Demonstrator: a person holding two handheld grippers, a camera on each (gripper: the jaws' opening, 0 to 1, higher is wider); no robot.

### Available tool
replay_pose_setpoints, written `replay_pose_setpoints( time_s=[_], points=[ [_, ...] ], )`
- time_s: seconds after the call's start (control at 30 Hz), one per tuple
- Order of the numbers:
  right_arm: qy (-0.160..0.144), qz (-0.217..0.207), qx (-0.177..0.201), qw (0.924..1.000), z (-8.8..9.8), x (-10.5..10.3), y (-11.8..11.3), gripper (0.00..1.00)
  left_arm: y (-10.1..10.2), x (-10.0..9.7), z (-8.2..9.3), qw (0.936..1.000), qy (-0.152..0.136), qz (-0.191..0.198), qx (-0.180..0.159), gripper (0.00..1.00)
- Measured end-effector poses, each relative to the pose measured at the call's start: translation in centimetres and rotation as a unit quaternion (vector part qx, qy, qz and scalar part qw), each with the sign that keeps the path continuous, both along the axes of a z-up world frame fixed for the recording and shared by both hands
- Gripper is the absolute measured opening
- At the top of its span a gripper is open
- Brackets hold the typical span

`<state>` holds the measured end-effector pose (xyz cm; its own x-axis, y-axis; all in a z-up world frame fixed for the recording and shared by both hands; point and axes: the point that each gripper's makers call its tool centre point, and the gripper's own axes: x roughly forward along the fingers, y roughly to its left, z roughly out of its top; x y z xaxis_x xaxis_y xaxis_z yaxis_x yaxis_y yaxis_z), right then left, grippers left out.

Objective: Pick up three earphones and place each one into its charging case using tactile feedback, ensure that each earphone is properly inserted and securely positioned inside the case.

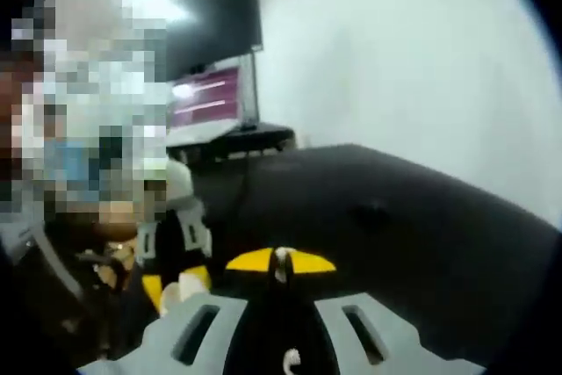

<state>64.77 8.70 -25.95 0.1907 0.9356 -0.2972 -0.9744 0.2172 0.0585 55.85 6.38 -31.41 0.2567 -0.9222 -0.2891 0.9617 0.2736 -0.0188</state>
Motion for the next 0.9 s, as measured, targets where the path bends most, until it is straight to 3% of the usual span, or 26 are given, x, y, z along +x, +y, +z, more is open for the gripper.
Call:
replay_pose_setpoints(
  time_s=[0.4,0.6,0.9],
  points=[
    [0.029,-0.009,-0.022,0.9993,-3.2,1.6,1.0,0.08,0.0,0.0,-0.1,1.0000,-0.004,0.000,0.003,0.17],
    [0.048,-0.014,-0.016,0.9986,-3.7,2.5,1.4,0.08,0.0,0.0,-0.1,1.0000,-0.007,0.001,0.004,0.17],
    [0.054,-0.008,-0.021,0.9983,-4.3,2.3,1.8,0.08,-0.1,0.0,-0.2,1.0000,-0.008,0.000,0.006,0.17]
  ],
)
